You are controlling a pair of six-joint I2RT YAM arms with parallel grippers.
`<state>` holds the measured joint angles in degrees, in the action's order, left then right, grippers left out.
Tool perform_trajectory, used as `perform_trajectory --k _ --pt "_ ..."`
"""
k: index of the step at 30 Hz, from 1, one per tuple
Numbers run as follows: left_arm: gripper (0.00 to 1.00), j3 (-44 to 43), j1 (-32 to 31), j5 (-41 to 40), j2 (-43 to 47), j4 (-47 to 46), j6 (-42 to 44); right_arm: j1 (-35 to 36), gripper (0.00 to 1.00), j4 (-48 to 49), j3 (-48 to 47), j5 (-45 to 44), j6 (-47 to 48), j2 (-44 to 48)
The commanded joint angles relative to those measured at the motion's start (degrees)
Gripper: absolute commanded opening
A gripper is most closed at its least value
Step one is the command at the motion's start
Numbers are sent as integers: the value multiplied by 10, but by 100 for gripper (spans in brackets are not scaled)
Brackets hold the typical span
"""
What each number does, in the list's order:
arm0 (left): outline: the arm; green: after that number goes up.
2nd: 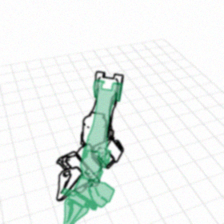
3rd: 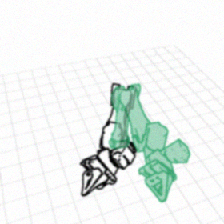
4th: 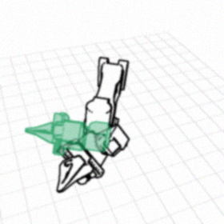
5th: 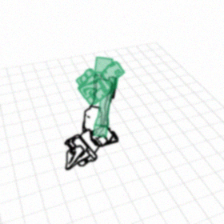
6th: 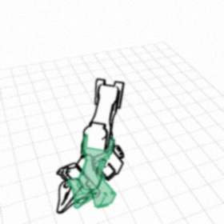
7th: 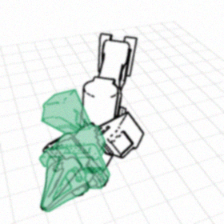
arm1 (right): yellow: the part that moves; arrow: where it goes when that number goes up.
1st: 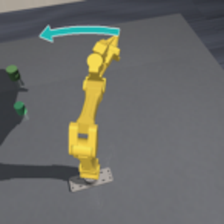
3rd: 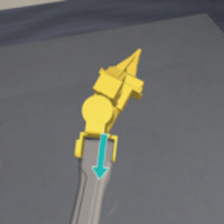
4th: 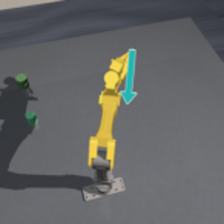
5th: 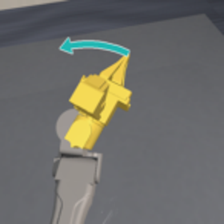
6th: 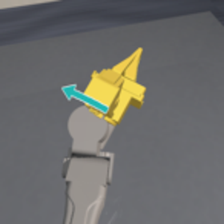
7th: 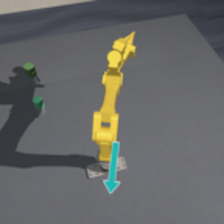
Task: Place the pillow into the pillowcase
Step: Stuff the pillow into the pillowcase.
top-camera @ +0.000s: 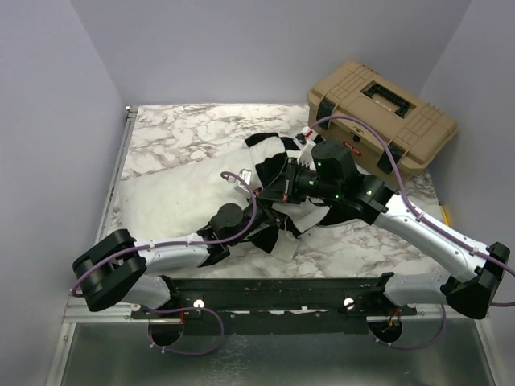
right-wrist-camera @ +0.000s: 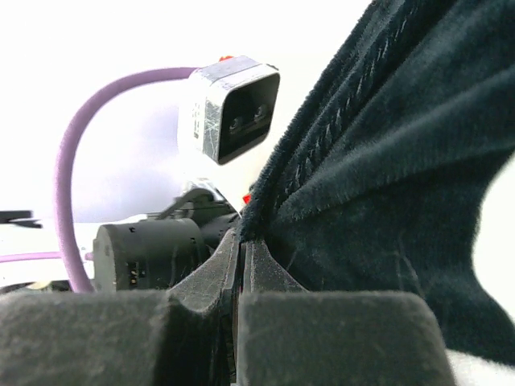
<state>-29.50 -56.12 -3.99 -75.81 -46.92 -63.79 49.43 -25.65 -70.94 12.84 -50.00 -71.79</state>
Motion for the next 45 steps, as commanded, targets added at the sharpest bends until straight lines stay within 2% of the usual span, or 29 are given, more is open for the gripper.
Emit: perform_trajectory --k 1,6,9,13,16,17,18,21,23,25,26,29,33,36,41,43,44,45 --pt "0 -12 -5 -200 -15 -205 121 10 0 59 -23 98 -33 24" --pt "0 -23 -3 -334 -26 -204 243 11 0 90 11 118 -51 38" --pt "0 -23 6 -392 -37 -192 278 11 0 90 21 117 -39 43" --pt "0 -33 25 -420 -67 -144 288 11 0 40 22 65 5 44" --pt "0 -44 47 -389 -93 -101 242 10 1 -25 18 -29 47 39" --pt "0 -48 54 -372 -102 -93 224 10 5 -47 14 -60 58 33" --pt "0 -50 60 -355 -111 -89 209 9 15 -70 9 -87 71 27" --pt "0 -56 69 -328 -130 -74 181 8 56 -126 4 -160 87 23" --pt "0 -57 74 -314 -135 -66 168 5 78 -142 13 -199 88 39" --pt "0 -57 79 -303 -136 -58 159 -4 87 -146 32 -225 83 58" --pt "0 -57 81 -297 -135 -53 154 -12 88 -143 46 -230 83 65" --pt "0 -58 85 -280 -130 -44 150 -53 89 -112 99 -216 88 74" --pt "0 -61 88 -268 -123 -28 149 -137 87 -13 172 -126 97 53" --pt "0 -63 90 -260 -121 -19 148 -192 84 83 206 -34 92 7" --pt "0 -71 93 -240 -117 -8 147 -240 76 240 215 79 61 -97" --pt "0 -74 93 -234 -116 -6 146 -245 69 302 206 98 52 -136" --pt "0 -76 94 -231 -116 -6 146 -247 59 313 195 105 48 -169" --pt "0 -79 94 -228 -116 -5 146 -248 45 324 186 122 47 -192"
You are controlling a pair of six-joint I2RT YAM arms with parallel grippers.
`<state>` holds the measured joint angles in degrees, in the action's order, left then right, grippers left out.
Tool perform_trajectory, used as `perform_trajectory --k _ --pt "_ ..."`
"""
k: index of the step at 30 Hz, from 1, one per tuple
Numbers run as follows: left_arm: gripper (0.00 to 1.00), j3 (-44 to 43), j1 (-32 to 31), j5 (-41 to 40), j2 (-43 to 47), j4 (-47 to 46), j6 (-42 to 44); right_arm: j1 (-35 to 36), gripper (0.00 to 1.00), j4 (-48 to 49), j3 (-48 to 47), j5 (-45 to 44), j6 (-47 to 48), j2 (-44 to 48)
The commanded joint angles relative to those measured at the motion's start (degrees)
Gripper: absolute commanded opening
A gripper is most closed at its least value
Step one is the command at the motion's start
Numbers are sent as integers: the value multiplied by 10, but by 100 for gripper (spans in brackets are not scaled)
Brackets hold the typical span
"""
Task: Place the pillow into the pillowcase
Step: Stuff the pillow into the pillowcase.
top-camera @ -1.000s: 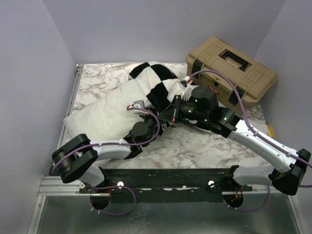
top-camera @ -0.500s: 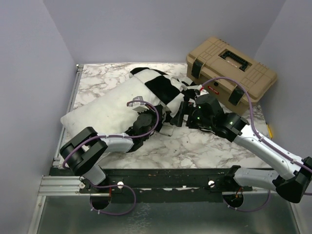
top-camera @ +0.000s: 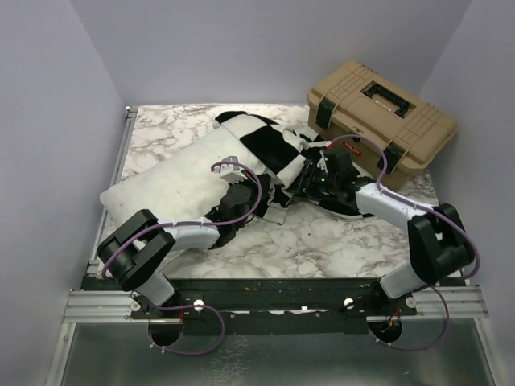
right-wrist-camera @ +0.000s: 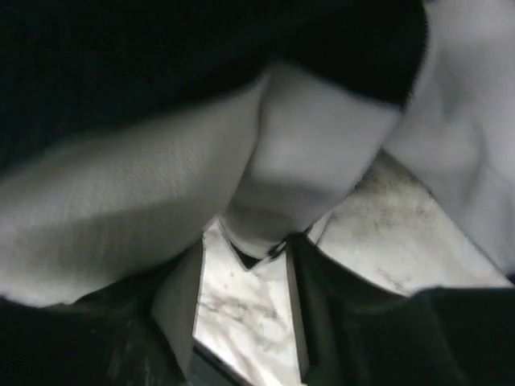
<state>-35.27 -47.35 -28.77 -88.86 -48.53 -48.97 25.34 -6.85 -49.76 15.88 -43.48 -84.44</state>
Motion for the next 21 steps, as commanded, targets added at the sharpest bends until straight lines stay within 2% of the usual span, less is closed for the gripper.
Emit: perform_trajectory --k 1,3,4,5,10,13,16,21 --pt "0 -25 8 24 14 12 -1 -9 30 144 -32 107 -20 -85" --pt "0 -35 9 31 12 14 4 -10 9 162 -25 134 -25 -91" --pt "0 -39 10 36 8 15 7 -10 2 175 -11 142 -31 -80" --pt "0 -47 11 42 2 16 10 -9 0 184 9 149 -37 -62" --pt "0 -101 12 85 -56 17 21 -9 0 183 109 190 -69 71" --pt "0 -142 12 97 -97 16 15 -8 0 217 164 239 -112 138" --pt "0 -190 7 91 -143 15 24 -4 0 231 201 280 -146 185" --pt "0 -257 6 48 -215 13 17 0 0 190 215 323 -151 258"
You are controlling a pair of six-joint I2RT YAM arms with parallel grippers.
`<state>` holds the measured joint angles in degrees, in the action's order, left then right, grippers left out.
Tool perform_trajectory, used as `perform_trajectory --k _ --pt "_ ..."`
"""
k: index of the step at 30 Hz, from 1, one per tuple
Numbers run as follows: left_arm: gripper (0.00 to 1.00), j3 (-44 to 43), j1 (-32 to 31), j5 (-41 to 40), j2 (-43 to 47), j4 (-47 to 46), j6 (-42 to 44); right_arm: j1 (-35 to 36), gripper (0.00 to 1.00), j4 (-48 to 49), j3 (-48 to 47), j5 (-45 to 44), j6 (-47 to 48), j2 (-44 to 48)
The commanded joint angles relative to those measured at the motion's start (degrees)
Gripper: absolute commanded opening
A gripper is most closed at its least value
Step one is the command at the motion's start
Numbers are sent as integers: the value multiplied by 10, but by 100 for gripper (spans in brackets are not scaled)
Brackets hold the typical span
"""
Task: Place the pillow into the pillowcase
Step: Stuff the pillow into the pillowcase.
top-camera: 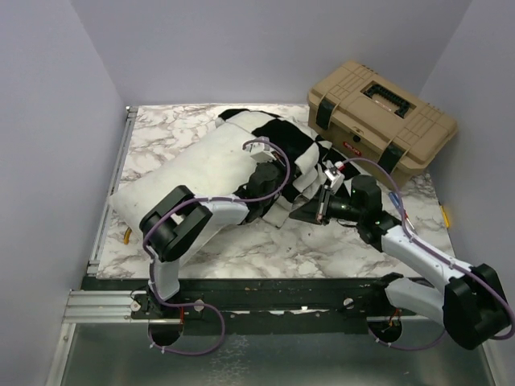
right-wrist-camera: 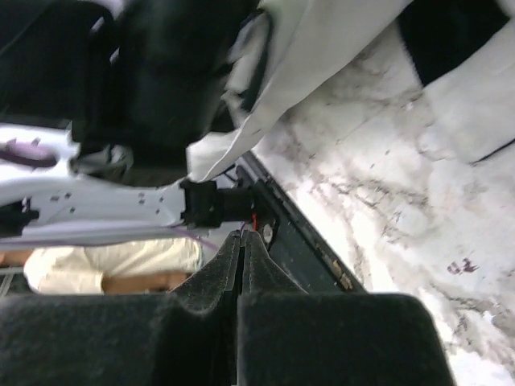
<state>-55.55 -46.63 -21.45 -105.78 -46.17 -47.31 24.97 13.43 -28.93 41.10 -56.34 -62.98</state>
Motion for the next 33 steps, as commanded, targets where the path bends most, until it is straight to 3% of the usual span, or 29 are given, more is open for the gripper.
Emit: perform_trajectory --k 1,3,6,7,11,13,15,19,24,29,33 --pt "0 -67 -1 -28 -58 -14 -8 5 0 -33 7 77 -19 57" --pt "0 -94 -1 -21 -79 -16 -1 5 0 -114 3 48 14 93" --pt "0 -97 -3 -25 -85 -15 0 4 0 -300 -33 -99 98 129" --pt "0 -88 -3 -28 -80 -15 -1 4 6 -340 -46 -153 127 131" --pt "0 -32 -3 -51 -42 -15 -11 4 56 -370 -69 -309 186 110" --pt "0 -6 -3 -56 -22 -15 -17 4 73 -337 -79 -347 211 86" --pt "0 13 -3 -57 -2 -15 -24 4 81 -307 -97 -380 225 46" --pt "0 32 -3 -51 14 -14 -37 4 85 -237 -136 -427 254 -43" --pt "0 30 -4 -33 20 -12 -38 4 81 -164 -189 -444 271 -153" --pt "0 21 -4 -31 21 -9 -31 3 79 -140 -222 -415 252 -242" --pt "0 11 -3 -29 14 -4 -21 1 77 -96 -185 -370 201 -242"
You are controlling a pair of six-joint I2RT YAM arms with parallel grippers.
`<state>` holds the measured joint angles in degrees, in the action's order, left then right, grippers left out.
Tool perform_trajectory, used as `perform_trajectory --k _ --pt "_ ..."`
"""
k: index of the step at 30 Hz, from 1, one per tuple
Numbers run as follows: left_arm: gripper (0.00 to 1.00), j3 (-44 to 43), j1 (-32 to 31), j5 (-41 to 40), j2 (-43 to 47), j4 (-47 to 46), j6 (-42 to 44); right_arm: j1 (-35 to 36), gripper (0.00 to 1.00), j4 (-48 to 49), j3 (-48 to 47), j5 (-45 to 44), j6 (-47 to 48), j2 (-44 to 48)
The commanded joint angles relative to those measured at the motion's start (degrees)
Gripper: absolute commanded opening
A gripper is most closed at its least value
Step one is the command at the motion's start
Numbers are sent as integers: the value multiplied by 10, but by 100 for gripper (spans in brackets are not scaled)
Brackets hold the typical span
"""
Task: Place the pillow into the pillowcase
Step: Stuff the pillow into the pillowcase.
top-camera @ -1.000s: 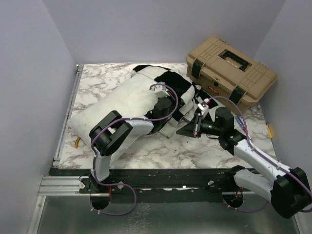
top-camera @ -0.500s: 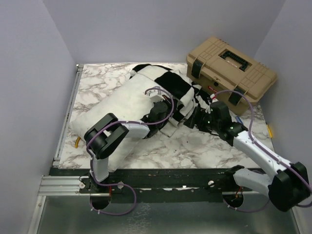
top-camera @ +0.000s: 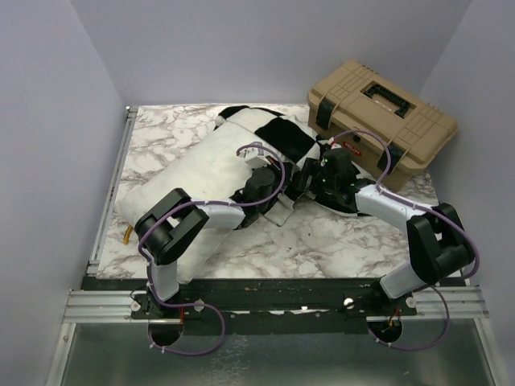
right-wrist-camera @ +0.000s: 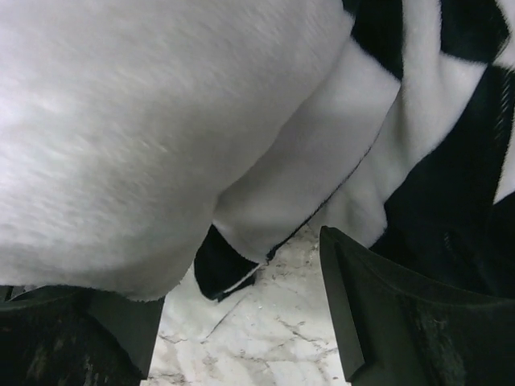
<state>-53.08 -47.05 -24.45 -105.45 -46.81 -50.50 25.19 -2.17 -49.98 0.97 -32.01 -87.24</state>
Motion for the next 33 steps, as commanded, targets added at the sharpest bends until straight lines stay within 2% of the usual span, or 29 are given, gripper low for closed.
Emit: perform_trajectory --k 1,5,10,11,13,14,16,18,21,24,27,30,33 --pt "0 -16 2 3 8 2 11 -5 75 79 42 42 -57 5" --pt "0 -34 2 30 -7 2 19 -20 61 188 91 110 -97 -6" --pt "0 -49 2 59 -13 2 38 -31 55 270 88 154 -120 -79" --pt "0 -50 2 64 -11 2 47 -34 49 295 94 162 -129 -88" --pt "0 -46 2 72 -3 5 65 -42 21 345 112 185 -142 -95" --pt "0 -41 3 74 3 6 72 -44 11 360 120 197 -146 -89" --pt "0 -31 5 76 13 7 82 -47 1 375 139 210 -147 -67" --pt "13 -27 9 97 16 7 82 -47 0 367 153 218 -147 -31" --pt "35 -46 12 172 -1 7 83 -47 0 330 158 230 -141 17" --pt "46 -60 10 232 -16 7 71 -47 0 285 151 243 -134 48" --pt "54 -54 1 228 -16 1 69 -47 0 266 149 264 -131 61" --pt "55 -69 -3 225 -33 -14 72 -47 0 246 150 285 -120 65" --pt "47 -104 -2 205 -70 -38 65 -47 0 228 159 298 -110 83"
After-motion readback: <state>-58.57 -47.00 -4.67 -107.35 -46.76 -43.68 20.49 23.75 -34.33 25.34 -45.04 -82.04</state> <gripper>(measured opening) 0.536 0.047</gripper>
